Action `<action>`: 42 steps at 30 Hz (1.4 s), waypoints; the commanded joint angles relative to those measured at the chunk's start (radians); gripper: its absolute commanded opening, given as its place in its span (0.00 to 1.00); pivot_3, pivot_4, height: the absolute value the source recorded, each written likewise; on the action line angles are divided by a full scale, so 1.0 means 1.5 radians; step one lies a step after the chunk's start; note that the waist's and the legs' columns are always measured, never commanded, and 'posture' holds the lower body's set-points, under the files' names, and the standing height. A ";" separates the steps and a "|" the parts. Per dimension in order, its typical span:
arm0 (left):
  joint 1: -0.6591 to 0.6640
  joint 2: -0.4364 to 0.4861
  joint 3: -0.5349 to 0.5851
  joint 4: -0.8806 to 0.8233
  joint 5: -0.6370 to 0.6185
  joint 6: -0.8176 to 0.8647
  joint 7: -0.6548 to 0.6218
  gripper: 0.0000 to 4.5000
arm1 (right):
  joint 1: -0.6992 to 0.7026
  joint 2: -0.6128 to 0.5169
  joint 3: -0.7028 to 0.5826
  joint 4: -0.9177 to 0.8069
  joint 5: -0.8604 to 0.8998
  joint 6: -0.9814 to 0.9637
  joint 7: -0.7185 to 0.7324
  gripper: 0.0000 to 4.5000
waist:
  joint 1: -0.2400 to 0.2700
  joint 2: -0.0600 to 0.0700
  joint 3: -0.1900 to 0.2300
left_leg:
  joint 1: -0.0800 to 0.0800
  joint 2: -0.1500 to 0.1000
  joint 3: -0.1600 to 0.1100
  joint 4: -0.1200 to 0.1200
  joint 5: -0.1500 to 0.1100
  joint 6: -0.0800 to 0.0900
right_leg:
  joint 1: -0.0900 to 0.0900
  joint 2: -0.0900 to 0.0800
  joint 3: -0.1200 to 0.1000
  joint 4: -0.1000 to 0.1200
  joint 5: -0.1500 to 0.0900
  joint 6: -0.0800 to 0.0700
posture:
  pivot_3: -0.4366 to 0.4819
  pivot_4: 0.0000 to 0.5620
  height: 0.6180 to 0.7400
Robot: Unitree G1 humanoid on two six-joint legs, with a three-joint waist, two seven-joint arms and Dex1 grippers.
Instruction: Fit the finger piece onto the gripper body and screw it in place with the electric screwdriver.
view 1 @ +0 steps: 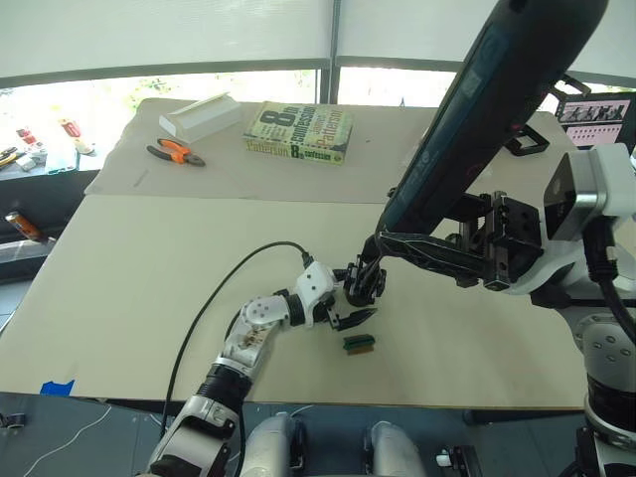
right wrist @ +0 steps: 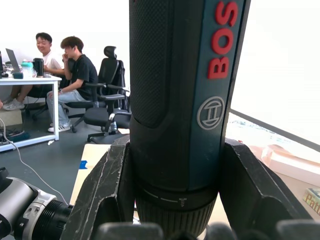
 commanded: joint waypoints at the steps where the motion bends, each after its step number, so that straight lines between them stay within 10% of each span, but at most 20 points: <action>1: -0.011 -0.010 0.004 -0.006 -0.007 0.002 0.008 0.99 | -0.014 -0.002 -0.024 -0.031 0.013 -0.005 -0.008 0.43 | 0.000 0.000 0.000 | 0.000 0.000 0.000 0.000 0.000 0.000 | 0.000 0.000 0.000 0.000 0.000 0.000 | 0.48 0.27 1.00; 8: -0.020 -0.022 -0.006 0.016 -0.006 0.008 -0.003 0.53 | -0.012 -0.002 -0.025 -0.039 0.014 -0.002 -0.020 0.43 | 0.002 0.000 0.000 | 0.000 0.000 0.000 0.000 0.000 0.000 | 0.000 0.000 0.000 0.000 0.000 0.000 | 0.48 0.27 1.00; 40: -0.137 -0.002 0.048 0.277 -0.041 -0.164 -0.213 0.54 | -0.011 -0.017 -0.035 -0.054 0.062 0.020 -0.033 0.43 | 0.000 0.000 0.000 | 0.000 0.000 0.000 0.000 0.000 0.000 | 0.000 0.000 -0.001 0.000 0.000 0.000 | 0.48 0.27 1.00; 42: -0.134 -0.002 0.051 0.269 -0.040 -0.153 -0.207 0.77 | -0.010 -0.018 -0.037 -0.055 0.064 0.020 -0.034 0.43 | 0.001 0.000 0.000 | 0.000 0.000 0.000 0.000 0.000 0.000 | 0.000 0.000 -0.001 0.000 0.000 0.000 | 0.48 0.27 1.00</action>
